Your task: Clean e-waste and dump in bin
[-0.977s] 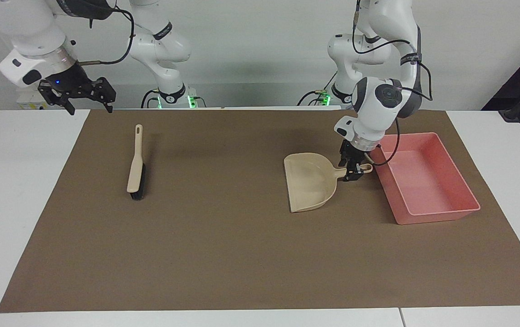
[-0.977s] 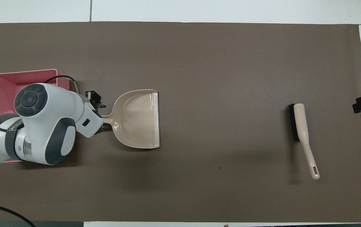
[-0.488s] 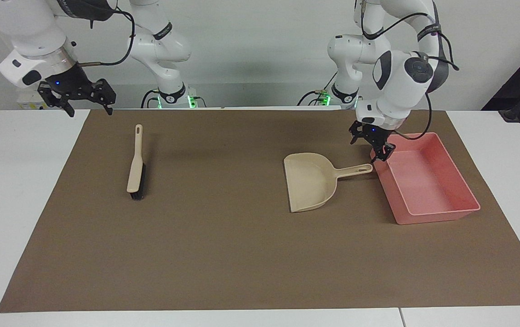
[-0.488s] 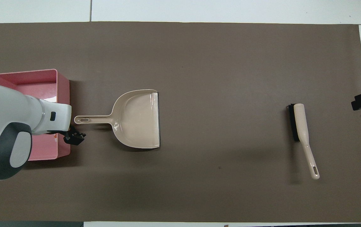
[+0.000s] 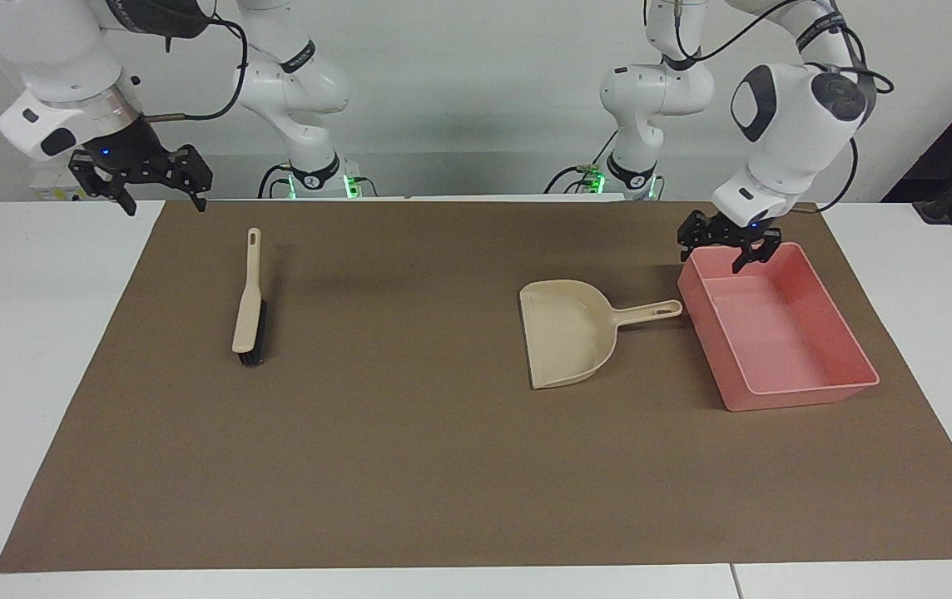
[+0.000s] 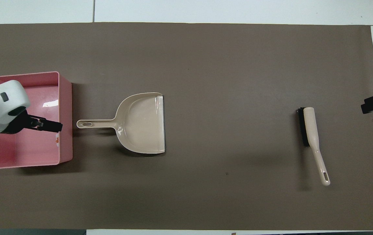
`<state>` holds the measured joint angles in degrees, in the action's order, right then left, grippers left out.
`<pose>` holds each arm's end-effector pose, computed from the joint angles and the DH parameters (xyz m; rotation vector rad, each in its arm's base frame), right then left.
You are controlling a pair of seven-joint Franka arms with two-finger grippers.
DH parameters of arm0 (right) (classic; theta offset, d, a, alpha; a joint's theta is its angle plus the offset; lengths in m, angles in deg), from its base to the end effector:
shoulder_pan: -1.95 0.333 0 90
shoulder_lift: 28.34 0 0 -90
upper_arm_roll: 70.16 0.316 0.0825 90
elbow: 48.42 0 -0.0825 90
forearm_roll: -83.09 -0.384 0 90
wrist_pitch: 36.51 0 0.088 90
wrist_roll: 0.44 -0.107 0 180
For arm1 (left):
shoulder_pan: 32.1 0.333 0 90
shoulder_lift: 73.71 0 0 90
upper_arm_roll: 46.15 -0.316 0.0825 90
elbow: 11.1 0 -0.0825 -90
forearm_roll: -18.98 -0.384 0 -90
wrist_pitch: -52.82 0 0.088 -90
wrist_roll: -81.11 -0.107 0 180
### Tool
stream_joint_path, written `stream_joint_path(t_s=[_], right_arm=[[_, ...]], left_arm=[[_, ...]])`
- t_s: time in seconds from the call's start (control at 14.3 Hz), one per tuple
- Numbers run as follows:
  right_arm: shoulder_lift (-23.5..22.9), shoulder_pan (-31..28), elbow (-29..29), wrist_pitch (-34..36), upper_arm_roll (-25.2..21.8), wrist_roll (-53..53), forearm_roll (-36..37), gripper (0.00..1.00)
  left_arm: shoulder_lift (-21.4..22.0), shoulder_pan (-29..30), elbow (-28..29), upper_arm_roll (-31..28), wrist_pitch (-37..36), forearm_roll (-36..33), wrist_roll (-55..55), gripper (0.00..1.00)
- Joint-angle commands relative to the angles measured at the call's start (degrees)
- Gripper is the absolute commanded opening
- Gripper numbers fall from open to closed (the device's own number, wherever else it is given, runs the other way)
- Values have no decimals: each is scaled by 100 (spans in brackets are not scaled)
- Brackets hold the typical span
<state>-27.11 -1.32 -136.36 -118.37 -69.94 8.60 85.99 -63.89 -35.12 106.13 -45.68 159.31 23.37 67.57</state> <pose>0.5319 -0.0343 0.6412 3.0934 0.1540 -0.1387 0.5035 -0.0369 0.5141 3.0396 -0.4202 -0.0149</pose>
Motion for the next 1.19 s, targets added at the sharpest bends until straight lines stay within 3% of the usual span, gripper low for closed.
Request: stream_joint_path(t_s=[0.0, 0.14, 0.42, 1.12], right_arm=[[106, 72, -135, -67, 31, -78, 17, 100], [106, 63, -144, -84, 31, -78, 8, 100], [115, 63, -170, -111, 31, -87, 8, 100], [132, 45, -232, -146, 31, -78, 8, 100]], left_arm=[[-426, 179, -1172, 23, -865, -61, 176, 98], [-751, 346, -2112, 23, -1497, -61, 176, 98], [-1209, 355, -3344, 23, -2351, -351, 211, 98], [-1052, 452, -3066, 32, -2353, -412, 888, 98]])
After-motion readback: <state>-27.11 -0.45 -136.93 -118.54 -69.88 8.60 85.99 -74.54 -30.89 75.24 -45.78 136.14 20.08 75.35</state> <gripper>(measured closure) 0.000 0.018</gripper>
